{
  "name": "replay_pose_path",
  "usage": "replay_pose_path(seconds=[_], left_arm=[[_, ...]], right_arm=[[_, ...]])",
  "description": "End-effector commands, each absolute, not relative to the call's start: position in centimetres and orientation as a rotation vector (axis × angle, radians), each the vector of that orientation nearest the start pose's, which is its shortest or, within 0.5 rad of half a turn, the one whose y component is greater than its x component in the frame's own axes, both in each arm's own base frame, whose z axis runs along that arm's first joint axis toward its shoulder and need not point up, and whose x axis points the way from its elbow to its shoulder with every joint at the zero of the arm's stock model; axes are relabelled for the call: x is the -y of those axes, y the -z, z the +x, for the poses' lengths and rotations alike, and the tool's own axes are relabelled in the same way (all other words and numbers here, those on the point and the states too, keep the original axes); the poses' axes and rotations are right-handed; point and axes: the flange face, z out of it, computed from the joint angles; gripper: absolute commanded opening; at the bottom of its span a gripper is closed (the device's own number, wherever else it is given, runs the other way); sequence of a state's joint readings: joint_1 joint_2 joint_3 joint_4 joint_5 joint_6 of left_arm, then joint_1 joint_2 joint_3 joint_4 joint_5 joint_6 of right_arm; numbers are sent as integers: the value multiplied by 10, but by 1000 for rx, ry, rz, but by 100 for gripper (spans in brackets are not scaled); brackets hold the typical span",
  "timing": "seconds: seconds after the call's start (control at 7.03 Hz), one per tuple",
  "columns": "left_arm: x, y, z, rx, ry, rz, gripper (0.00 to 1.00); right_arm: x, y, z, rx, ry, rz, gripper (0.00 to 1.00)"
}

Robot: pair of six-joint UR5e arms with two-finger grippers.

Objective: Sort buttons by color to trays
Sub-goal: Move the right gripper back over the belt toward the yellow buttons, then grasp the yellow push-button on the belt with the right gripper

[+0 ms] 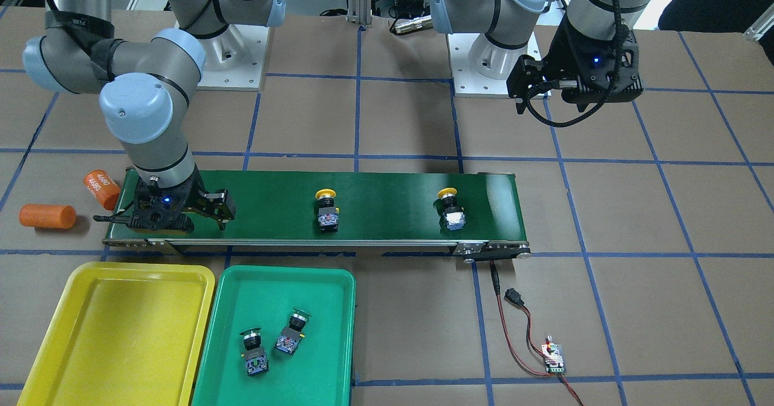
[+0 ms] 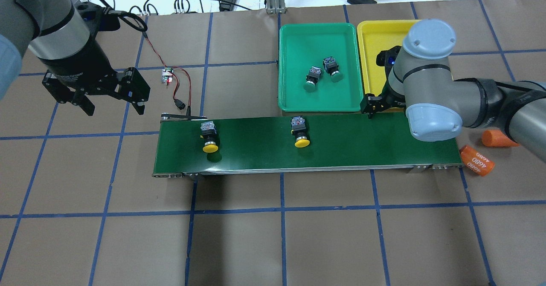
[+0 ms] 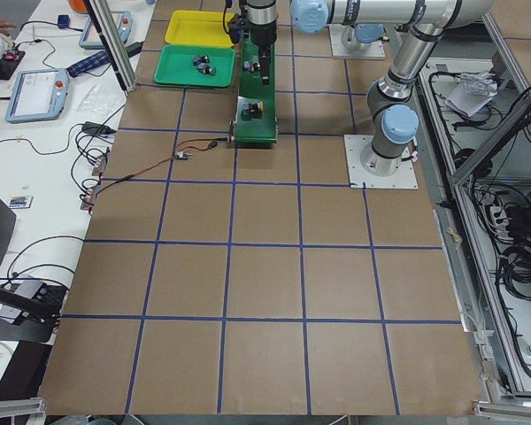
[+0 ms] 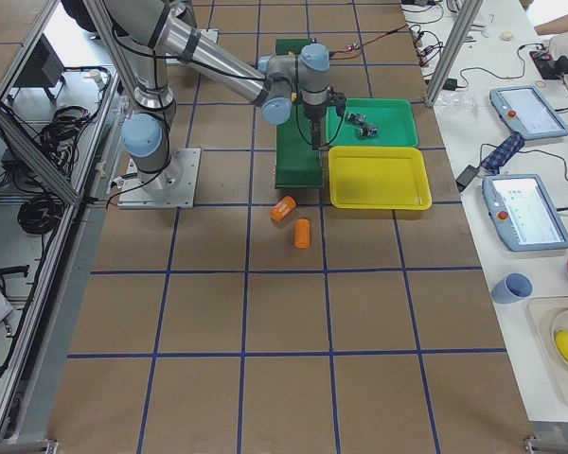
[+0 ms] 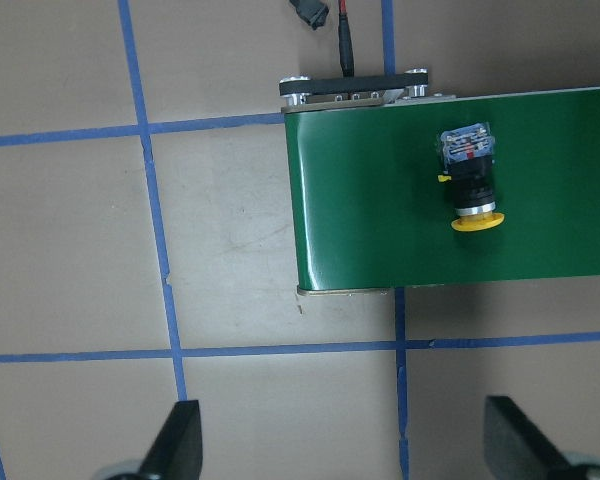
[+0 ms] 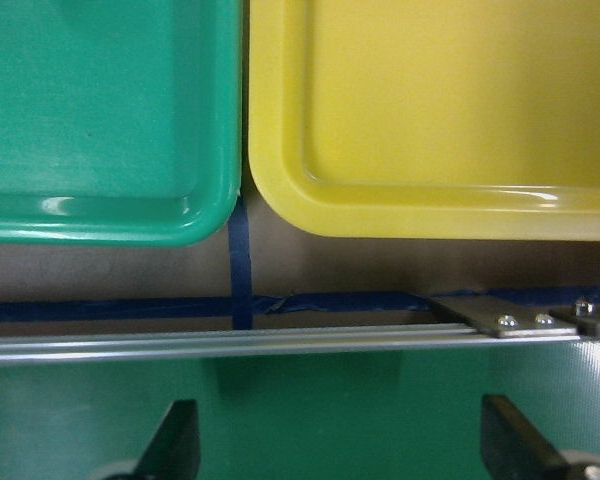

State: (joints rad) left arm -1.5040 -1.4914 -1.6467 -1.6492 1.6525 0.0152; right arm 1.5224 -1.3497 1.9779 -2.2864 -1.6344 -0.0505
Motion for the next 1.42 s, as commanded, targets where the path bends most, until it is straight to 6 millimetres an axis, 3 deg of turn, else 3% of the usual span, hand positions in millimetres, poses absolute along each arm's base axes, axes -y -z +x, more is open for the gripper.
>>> replay_pose_path(seconds=[0.0,0.28,0.85,1.28], left_arm=[[458,-477,-103,-3058,-126,-157,100],[466,-475,-112,-3065,-66,-113,100],[459,-482,-122,-3150,-46,-114,100],[456,-488,-123,-3150,-27,-114,100]], right_arm=[[524,-262,111,-3201,153,-25,100],[530,-278,141,-3198,199,-4,100],[501,-284,227,-3170,213,50,100],[492,-274,243,-3171,188,13,100]])
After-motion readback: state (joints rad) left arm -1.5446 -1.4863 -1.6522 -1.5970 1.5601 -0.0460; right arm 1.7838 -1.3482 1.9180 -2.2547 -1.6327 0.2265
